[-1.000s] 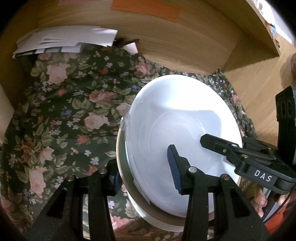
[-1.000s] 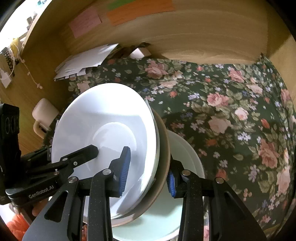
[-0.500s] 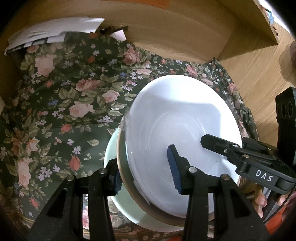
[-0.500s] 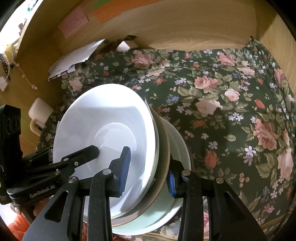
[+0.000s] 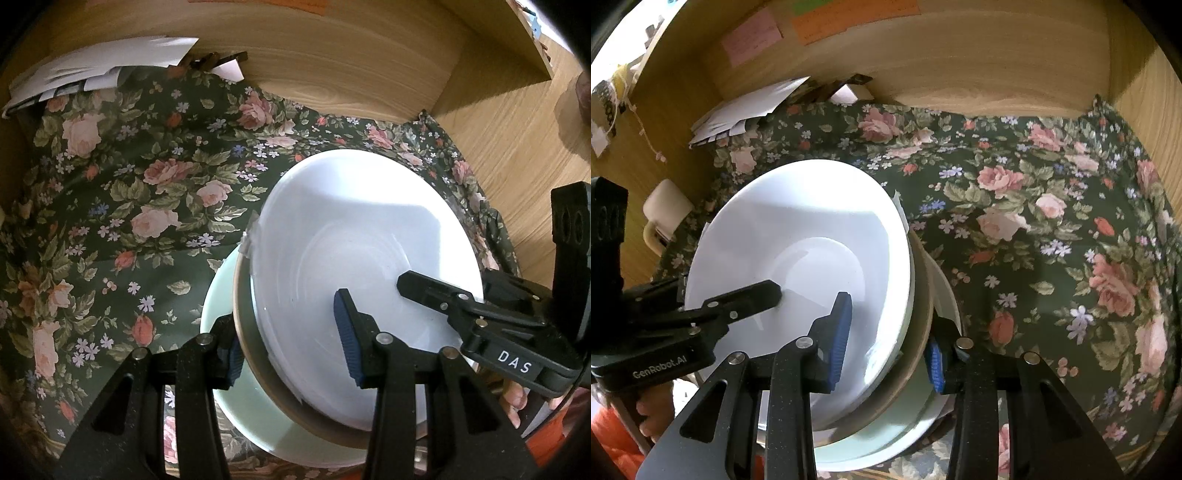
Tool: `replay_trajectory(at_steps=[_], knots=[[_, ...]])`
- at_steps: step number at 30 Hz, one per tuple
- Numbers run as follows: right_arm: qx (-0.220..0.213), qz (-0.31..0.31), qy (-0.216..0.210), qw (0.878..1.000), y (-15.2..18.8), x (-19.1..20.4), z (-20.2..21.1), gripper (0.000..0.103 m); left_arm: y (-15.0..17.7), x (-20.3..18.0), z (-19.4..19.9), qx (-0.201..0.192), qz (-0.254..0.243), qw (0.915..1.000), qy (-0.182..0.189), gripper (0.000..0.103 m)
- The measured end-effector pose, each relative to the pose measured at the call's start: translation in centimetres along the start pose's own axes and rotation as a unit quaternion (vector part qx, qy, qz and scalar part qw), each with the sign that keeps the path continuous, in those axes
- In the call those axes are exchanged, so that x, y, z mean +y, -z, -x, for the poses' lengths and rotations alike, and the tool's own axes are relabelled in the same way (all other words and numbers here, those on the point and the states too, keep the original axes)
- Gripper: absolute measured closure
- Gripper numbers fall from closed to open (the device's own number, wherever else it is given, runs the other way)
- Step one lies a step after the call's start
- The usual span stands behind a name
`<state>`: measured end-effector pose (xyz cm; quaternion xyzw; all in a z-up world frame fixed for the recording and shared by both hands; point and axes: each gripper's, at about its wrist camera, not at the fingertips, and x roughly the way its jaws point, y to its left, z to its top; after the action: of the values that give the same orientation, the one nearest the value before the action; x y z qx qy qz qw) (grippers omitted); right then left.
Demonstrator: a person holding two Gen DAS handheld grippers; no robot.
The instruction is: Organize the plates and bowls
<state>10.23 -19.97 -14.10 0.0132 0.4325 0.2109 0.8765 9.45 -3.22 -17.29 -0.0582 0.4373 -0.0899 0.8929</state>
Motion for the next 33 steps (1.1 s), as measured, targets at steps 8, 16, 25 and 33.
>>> replay_trajectory(at_steps=[8, 16, 25, 33], knots=[[-0.076, 0.03, 0.027, 0.996, -0.2, 1.5, 3.8, 0.046, -0.1, 0.4, 2.5, -0.06, 0.001, 0.9976, -0.034, 0.042], [-0.177, 0.047, 0.017, 0.983, 0.0, 4.0, 9.2, 0.037, 0.4, -0.9, 8.8, -0.166, -0.023, 0.9842, -0.058, 0.036], [-0.263, 0.072, 0.023, 0.962, 1.9, 6.1, 14.4, 0.025, 2.7, -2.8, 15.2, -0.278, -0.035, 0.9572, -0.072, 0.028], [-0.306, 0.091, 0.041, 0.947, 3.6, 7.0, 16.6, 0.014, 5.1, -4.2, 17.9, -0.337, -0.051, 0.9364, -0.083, 0.009]])
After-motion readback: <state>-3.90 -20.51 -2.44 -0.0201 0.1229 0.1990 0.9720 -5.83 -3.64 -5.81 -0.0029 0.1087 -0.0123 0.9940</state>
